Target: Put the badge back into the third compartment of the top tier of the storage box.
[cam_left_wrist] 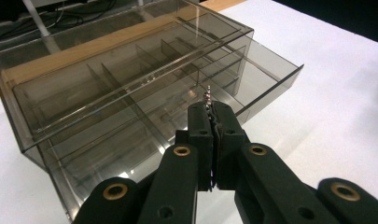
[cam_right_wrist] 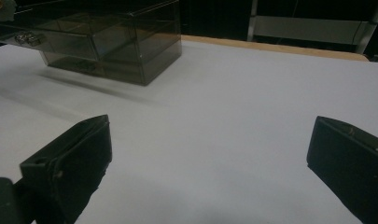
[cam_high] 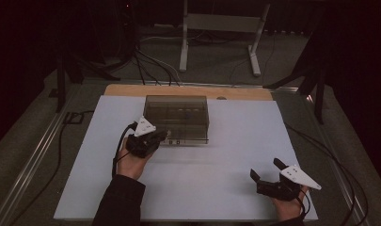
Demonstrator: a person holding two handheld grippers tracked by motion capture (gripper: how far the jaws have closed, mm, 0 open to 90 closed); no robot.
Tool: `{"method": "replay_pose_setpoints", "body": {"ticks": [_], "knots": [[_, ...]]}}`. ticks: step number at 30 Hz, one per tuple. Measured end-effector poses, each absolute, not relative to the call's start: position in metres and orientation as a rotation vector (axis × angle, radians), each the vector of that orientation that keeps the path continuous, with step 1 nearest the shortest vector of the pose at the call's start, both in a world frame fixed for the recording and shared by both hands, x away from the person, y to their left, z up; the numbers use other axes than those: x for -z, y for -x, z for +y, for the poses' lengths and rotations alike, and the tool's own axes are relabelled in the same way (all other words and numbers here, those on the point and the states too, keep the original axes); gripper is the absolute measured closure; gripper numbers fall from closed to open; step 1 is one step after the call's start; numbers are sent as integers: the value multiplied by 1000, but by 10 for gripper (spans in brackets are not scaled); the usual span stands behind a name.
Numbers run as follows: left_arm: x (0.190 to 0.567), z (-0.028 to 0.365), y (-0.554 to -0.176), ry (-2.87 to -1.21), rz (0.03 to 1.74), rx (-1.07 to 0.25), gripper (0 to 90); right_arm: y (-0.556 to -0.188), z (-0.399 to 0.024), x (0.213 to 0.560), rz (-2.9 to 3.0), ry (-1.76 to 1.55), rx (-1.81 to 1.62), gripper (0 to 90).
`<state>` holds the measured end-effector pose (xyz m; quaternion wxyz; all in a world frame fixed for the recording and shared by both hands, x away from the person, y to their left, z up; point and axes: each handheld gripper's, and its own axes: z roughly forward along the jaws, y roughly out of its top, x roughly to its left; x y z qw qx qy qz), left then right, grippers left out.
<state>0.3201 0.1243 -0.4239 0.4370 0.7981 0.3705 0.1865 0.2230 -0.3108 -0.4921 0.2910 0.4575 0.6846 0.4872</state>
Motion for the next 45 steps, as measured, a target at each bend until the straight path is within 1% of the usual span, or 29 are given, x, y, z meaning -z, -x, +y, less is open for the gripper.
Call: {"method": "replay_pose_setpoints", "body": {"ticks": [45], "knots": [[421,90,-337,-1987,871,-459,893,-223,-310,492,1828,-1217,-1299,2]]}}
